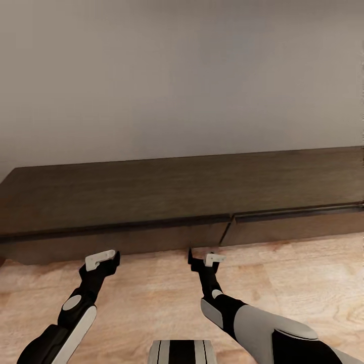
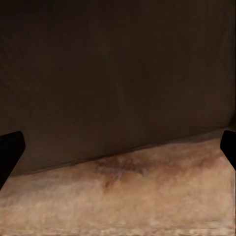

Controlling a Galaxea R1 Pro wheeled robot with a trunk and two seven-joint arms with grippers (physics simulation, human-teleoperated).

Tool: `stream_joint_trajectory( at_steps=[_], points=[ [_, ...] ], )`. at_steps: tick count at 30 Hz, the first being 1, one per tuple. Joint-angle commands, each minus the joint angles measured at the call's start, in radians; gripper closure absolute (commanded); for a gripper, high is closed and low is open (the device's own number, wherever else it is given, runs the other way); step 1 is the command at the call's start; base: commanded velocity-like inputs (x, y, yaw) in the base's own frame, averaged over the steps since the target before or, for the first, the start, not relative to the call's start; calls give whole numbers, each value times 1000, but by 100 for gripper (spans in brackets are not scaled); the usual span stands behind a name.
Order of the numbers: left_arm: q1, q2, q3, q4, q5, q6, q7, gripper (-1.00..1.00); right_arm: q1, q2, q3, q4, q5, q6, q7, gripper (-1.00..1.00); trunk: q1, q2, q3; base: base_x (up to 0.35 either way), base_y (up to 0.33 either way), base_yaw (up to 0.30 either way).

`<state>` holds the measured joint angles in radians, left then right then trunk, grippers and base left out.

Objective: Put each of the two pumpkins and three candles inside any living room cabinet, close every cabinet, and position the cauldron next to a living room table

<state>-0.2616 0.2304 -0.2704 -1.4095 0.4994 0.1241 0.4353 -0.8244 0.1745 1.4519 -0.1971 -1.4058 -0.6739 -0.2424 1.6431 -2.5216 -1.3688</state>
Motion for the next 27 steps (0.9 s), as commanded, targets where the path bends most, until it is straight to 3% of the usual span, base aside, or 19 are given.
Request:
stream_joint_trajectory(
  at_steps=[1, 10, 13, 16, 21, 22, 24, 27],
  points=[
    [-1, 1, -3, -2, 5, 3, 8, -100, -1, 0, 8, -1, -1, 0, -9, -100, -1, 0, -1, -345, 0, 0],
    [-1, 1, 0, -9, 7, 12, 7, -100, -2, 0, 7, -9, -1, 78, 2, -100, -1, 0, -1, -346, 0, 0],
    [-1, 3, 5, -51, 7, 44, 9, -100, -3, 0, 6, -10, -2, 110, -4, -100, -1, 0, -1, -347, 0, 0],
    [0, 32, 42, -106, 15, 159, 10, -100, -3, 0, 1, -10, -6, 124, -8, -100, -1, 0, -1, -347, 0, 0],
    [0, 44, 168, -144, 32, 390, 5, -100, -4, 0, -4, -12, -11, 228, -52, -100, -1, 0, -1, -199, 0, 0],
    [-2, 42, 194, -146, 42, 441, 4, -100, -5, 0, -4, -16, -12, 256, -77, -100, -1, 0, -1, -48, 0, 0],
    [-6, 40, 247, -148, 96, 534, 3, -100, -5, 0, -5, -56, -13, 303, -134, -100, -1, 0, -1, -25, 0, 0],
    [-11, 49, 311, -149, 243, 657, 2, -100, -6, 0, -6, -157, -13, 370, -217, -100, -1, 0, -1, -9, 0, 0]
  ],
)
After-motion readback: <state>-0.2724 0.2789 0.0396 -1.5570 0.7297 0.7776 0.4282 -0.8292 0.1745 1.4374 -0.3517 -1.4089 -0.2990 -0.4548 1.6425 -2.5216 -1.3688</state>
